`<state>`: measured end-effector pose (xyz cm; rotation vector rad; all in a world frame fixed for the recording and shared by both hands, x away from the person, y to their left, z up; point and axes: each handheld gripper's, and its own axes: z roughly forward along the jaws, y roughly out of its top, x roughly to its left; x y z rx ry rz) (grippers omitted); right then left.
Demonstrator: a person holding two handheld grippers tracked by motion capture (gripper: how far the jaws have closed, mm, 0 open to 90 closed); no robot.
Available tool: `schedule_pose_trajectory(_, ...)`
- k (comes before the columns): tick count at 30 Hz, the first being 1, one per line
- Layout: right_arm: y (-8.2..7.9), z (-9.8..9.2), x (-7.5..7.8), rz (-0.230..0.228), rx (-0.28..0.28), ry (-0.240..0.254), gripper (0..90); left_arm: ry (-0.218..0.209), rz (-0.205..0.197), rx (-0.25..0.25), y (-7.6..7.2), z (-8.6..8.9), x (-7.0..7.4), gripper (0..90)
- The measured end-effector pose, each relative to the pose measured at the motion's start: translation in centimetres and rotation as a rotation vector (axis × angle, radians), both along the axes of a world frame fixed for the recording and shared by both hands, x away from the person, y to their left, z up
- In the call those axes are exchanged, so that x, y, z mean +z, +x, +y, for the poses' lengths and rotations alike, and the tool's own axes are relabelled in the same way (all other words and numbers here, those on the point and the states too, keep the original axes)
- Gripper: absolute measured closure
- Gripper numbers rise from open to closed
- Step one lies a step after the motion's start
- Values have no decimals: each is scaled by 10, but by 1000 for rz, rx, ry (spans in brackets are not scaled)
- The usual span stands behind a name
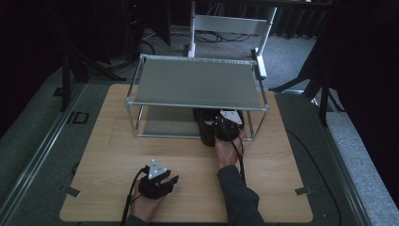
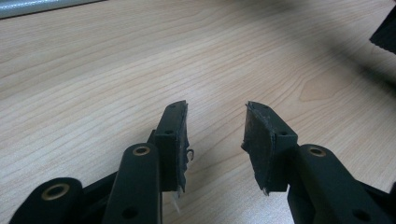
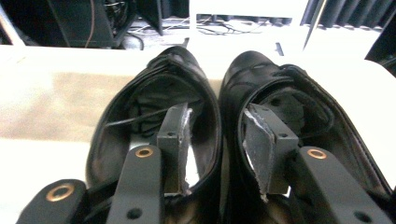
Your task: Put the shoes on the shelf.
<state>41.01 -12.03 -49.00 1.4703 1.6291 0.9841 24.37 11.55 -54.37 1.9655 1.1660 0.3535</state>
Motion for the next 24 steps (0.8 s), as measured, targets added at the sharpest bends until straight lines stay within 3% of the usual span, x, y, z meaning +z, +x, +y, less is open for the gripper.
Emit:
schedule_pose_trajectory(10, -30, -13, 9, -37, 44, 34, 574, -1, -4, 10, 1, 3, 1, 601)
schedule_pose_trajectory(14, -52, -27, 7, 17, 75, 66, 573, 3, -2, 11, 1, 3, 1, 596)
schedule_pose_trajectory(19, -82, -40, -6, 46, 98, 60, 568, 6, 1, 12, 1, 3, 0, 595)
schedule_pose_trajectory(24, -94, -53, -15, 122, 100, 85, 567, 10, 1, 14, 2, 3, 0, 593)
